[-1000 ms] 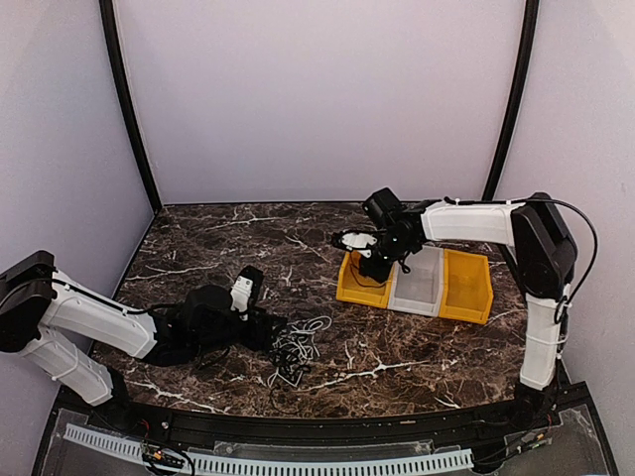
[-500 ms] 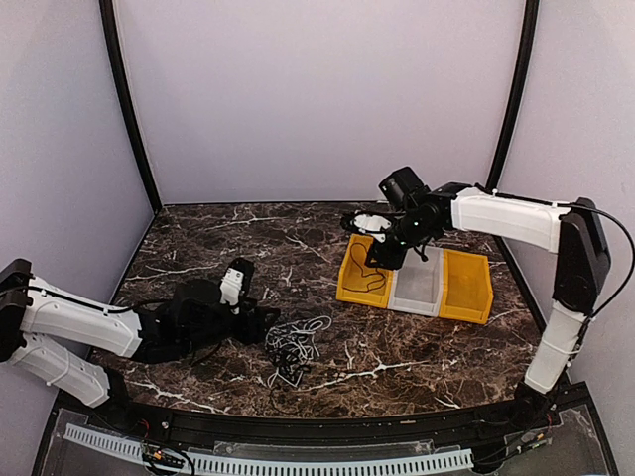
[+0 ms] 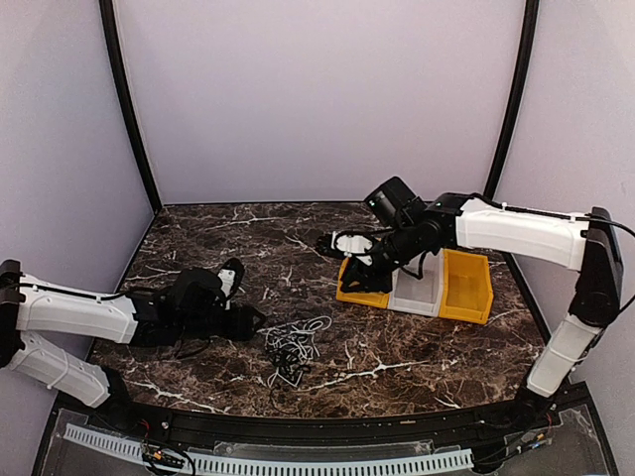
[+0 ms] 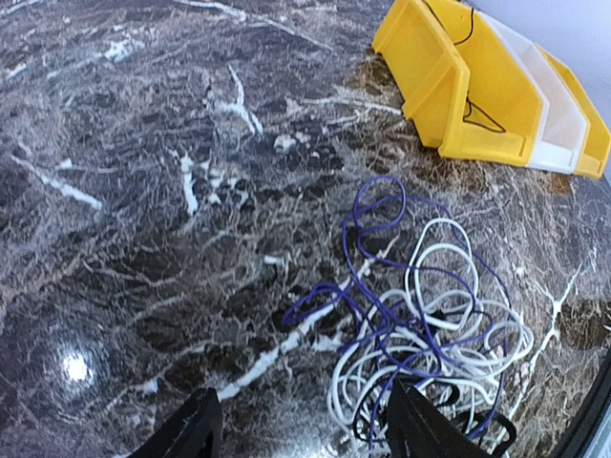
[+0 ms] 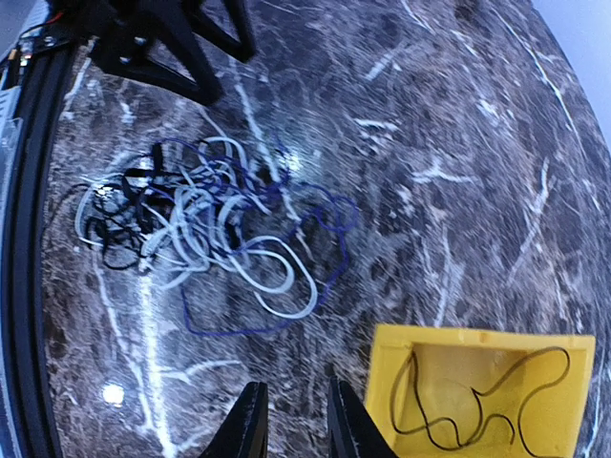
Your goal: Untangle the cables
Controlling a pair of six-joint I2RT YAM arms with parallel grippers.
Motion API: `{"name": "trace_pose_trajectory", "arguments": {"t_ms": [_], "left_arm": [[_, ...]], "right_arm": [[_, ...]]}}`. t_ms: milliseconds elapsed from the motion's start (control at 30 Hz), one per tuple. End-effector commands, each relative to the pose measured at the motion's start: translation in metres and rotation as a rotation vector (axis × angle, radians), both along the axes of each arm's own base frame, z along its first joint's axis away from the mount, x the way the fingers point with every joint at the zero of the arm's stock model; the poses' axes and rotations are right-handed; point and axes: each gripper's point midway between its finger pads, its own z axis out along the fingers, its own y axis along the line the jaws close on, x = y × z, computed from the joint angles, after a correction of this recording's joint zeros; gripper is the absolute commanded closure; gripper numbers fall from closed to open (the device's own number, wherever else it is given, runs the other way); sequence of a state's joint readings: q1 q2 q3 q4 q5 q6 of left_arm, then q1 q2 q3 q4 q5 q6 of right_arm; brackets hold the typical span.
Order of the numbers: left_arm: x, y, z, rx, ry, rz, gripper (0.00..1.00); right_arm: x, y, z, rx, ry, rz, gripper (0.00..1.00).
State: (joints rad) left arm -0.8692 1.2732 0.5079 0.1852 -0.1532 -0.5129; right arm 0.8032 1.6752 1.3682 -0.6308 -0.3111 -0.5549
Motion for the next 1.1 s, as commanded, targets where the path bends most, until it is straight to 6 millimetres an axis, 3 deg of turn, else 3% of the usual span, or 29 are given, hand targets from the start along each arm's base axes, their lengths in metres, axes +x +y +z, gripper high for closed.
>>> {"name": "trace_pose_trajectory", "arguments": {"t_ms": [0, 300, 533, 800, 1067], "left_arm": [[-0.024, 0.005, -0.005, -0.02, 0.148, -0.017, 0.38], [-0.024, 0.012, -0.002, -0.051, 0.099, -0.007, 0.37], [-0.014, -0.002, -0.007, -0.094, 0.094, -0.013, 0.37], [-0.01, -0.001, -0.008, -0.115, 0.071, 0.007, 0.37], [-0.012, 0.002, -0.01, -0.113, 0.065, 0.004, 0.37]], "right_arm": [[-0.052, 0.041, 0.003, 0.059, 0.024, 0.188, 0.77], [-0.161, 0.087, -0.041, -0.052, -0.046, 0.513, 0.83], [-0.211, 0.102, -0.076, -0.144, -0.038, 0.645, 0.86], [-0.233, 0.083, -0.125, -0.282, -0.108, 0.72, 0.78], [-0.225, 0.09, -0.145, -0.321, -0.121, 0.656, 0.73]]}}
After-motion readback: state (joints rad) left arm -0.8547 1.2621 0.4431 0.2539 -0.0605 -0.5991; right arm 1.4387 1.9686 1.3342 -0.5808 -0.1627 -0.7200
